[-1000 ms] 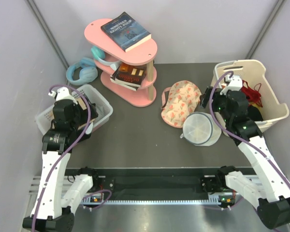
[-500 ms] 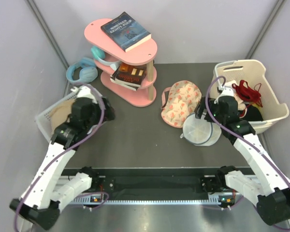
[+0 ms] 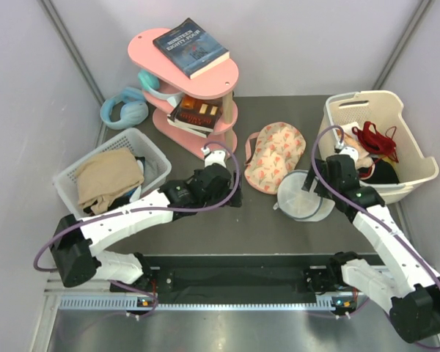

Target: Unzip the laundry bag and remove the bra

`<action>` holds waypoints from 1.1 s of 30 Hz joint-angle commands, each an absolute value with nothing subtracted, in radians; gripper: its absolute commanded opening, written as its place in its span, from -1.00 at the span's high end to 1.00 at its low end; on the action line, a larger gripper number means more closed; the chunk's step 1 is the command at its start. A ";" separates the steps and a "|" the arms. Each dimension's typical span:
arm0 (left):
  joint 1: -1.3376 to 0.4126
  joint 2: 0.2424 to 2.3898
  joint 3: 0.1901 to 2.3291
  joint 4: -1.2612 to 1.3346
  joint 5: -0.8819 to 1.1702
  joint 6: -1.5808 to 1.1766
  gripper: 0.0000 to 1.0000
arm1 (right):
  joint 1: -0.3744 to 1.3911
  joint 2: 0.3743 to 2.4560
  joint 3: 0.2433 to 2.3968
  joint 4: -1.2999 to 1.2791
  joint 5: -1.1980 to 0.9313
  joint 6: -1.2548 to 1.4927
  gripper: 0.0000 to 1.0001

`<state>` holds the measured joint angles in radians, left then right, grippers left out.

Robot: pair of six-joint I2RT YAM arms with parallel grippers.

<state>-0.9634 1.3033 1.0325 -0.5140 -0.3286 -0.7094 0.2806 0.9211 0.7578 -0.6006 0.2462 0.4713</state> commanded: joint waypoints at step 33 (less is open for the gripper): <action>-0.965 0.740 0.934 -0.621 -0.581 -0.761 -0.98 | 0.750 1.340 1.054 -0.271 -0.563 0.236 0.64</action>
